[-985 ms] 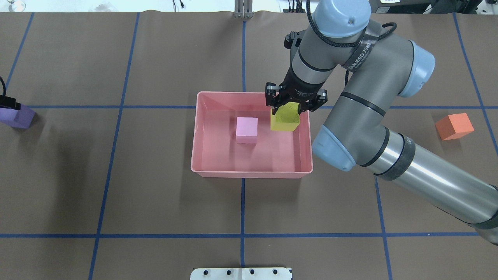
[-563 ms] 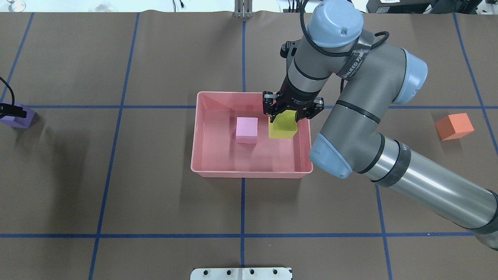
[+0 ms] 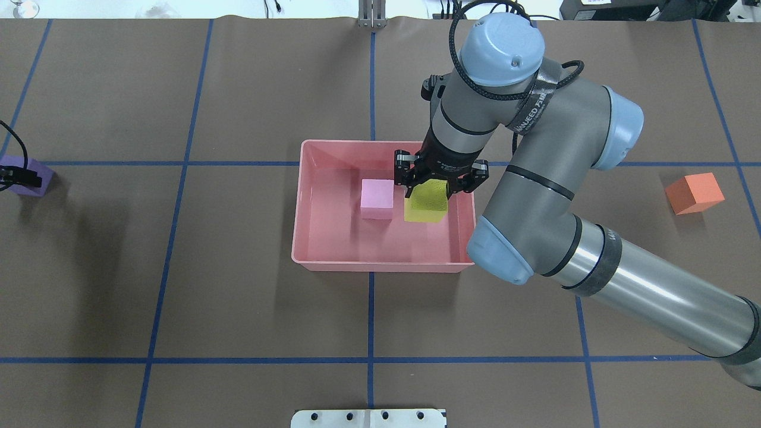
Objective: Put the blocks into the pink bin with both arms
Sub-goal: 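Release the yellow cube in the bin while the left gripper grasps the purple cube, then carry the purple cube into the bin while the right gripper grasps the orange cube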
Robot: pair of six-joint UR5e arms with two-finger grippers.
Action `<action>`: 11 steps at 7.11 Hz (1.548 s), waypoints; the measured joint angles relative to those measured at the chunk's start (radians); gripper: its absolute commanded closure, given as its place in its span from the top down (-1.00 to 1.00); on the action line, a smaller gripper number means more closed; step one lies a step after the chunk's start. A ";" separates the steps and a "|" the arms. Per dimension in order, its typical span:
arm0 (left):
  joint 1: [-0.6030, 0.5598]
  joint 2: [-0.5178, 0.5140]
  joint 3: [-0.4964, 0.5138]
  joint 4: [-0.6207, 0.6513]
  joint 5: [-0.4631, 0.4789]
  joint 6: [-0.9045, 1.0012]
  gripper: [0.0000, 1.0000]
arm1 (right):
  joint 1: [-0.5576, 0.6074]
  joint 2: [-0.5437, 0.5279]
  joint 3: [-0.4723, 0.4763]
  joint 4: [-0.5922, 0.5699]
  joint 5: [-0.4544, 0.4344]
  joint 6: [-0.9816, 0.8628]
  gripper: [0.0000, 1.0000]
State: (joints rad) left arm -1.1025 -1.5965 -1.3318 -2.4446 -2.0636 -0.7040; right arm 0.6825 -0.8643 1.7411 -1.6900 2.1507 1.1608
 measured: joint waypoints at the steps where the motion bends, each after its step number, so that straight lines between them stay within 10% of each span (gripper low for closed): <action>1: 0.001 0.000 0.000 -0.002 0.001 -0.004 -1.00 | 0.000 0.001 0.010 0.000 -0.001 0.002 1.00; 6: -0.092 -0.062 -0.215 0.280 -0.143 -0.016 -1.00 | 0.122 -0.036 0.093 -0.039 -0.004 -0.045 1.00; 9: -0.119 -0.227 -0.535 0.762 -0.219 -0.165 -1.00 | 0.292 -0.269 0.210 -0.067 0.014 -0.403 1.00; 11: -0.015 -0.375 -0.591 0.834 -0.201 -0.439 -1.00 | 0.385 -0.423 0.222 -0.055 0.031 -0.660 1.00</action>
State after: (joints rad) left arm -1.1180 -1.9713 -1.9226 -1.6110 -2.2649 -1.1433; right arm 1.0677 -1.2875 1.9630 -1.7445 2.1813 0.5005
